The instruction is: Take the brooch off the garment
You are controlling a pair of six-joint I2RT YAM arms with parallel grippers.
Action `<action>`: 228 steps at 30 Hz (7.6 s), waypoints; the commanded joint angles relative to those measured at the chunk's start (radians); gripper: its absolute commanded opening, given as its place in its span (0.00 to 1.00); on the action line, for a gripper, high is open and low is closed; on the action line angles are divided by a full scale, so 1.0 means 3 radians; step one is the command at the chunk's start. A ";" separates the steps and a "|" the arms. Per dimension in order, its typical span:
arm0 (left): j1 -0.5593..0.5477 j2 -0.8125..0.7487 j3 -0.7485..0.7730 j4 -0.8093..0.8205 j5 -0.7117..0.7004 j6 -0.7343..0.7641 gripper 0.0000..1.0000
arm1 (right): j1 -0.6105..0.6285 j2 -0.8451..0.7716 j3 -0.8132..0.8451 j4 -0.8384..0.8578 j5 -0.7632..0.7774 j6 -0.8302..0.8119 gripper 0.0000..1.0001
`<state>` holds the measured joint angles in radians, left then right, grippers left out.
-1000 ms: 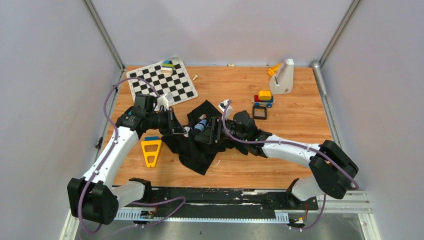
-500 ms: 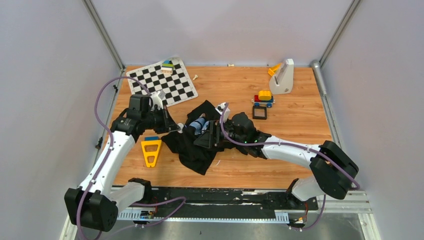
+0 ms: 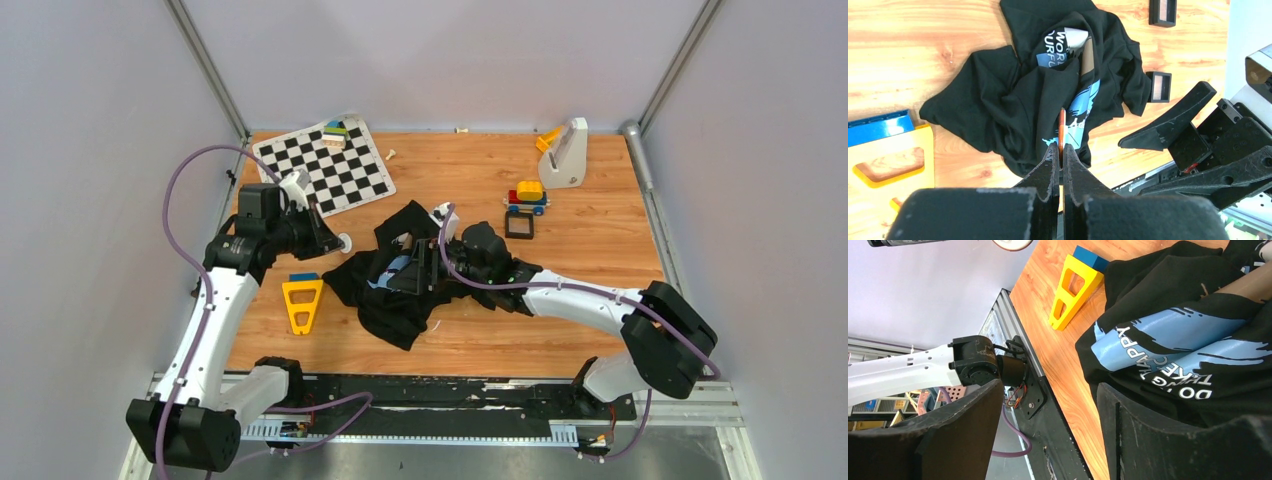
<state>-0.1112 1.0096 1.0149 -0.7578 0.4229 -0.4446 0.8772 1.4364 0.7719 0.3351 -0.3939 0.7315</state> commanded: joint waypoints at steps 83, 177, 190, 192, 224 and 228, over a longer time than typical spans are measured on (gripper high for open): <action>0.0060 -0.0274 -0.0297 0.0614 0.2293 0.0032 0.00 | -0.0037 0.0076 0.0725 0.0297 -0.0318 0.0410 0.36; 0.0031 -0.0427 -0.0458 0.0632 0.1336 0.0312 0.00 | -0.0126 -0.0151 0.0871 -0.0631 0.0314 0.0796 0.77; -0.0719 -0.1379 -0.1030 0.1539 -0.0121 0.0999 0.00 | -0.0122 -0.0248 0.1439 -0.1905 0.0467 0.0474 0.84; -0.0727 -0.1392 -0.1071 0.1626 0.0043 0.1141 0.00 | -0.0123 -0.0190 0.1557 -0.2023 0.0272 0.0228 0.83; -0.1020 -0.1347 -0.0743 0.0890 0.1571 0.4224 0.00 | -0.0158 0.0538 0.2789 -0.3368 -0.0984 -0.0779 0.71; -0.1020 -0.1320 -0.0757 0.0890 0.1619 0.4237 0.00 | -0.0158 0.0628 0.2858 -0.3367 -0.1086 -0.0776 0.67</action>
<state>-0.4129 0.6090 0.7940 -0.5056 0.8692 0.7925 0.8299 1.6073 1.5681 -0.6632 -0.6609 0.5163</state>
